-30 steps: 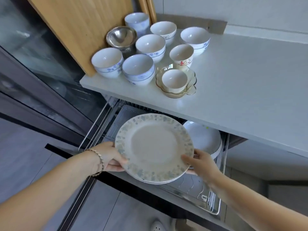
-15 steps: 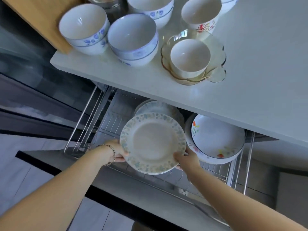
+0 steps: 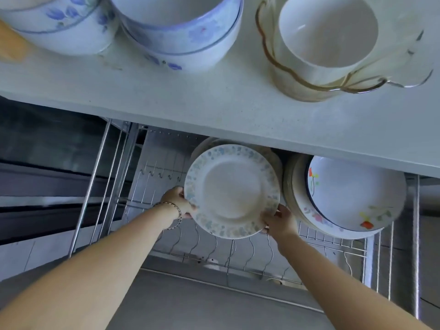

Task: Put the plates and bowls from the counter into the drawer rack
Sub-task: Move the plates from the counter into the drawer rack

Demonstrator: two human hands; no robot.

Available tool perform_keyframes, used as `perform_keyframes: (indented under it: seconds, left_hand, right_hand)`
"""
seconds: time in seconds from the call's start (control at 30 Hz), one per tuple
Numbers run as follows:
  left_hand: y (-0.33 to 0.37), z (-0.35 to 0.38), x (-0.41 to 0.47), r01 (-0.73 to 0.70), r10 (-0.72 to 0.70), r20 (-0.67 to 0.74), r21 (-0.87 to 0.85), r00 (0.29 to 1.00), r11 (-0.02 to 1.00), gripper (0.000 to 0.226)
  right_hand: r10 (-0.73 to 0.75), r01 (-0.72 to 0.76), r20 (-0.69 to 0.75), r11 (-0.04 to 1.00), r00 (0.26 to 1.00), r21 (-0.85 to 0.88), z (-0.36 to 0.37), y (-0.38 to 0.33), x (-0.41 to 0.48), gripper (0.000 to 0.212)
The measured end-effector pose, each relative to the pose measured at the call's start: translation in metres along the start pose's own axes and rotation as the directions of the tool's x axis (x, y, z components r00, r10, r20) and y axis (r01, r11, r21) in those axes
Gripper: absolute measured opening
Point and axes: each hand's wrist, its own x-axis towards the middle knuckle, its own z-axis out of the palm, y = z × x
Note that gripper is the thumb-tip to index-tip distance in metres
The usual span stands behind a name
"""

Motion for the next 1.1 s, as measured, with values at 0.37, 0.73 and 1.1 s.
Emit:
perform_keyframes:
  seconds: [0.37,0.73,1.1]
  left_hand:
    - [0.004,0.007,0.053,-0.100,0.139,-0.129,0.272,0.982,0.957,0.027]
    - [0.008,0.021,0.055,-0.089,0.189,-0.198,0.426,0.962,0.900,0.049]
    - [0.028,0.014,0.067,-0.103,0.104,-0.181,0.018,0.978,0.995,0.022]
  right_hand:
    - [-0.052,0.026,-0.252,0.994,0.966,-0.107,0.035,0.005,0.024,0.023]
    - [-0.086,-0.003,-0.348,0.969,0.933,-0.246,0.042,-0.002,0.028,0.034]
    - [0.212,-0.172,-0.342,0.975,0.916,0.143,0.024,0.003,0.028,0.072]
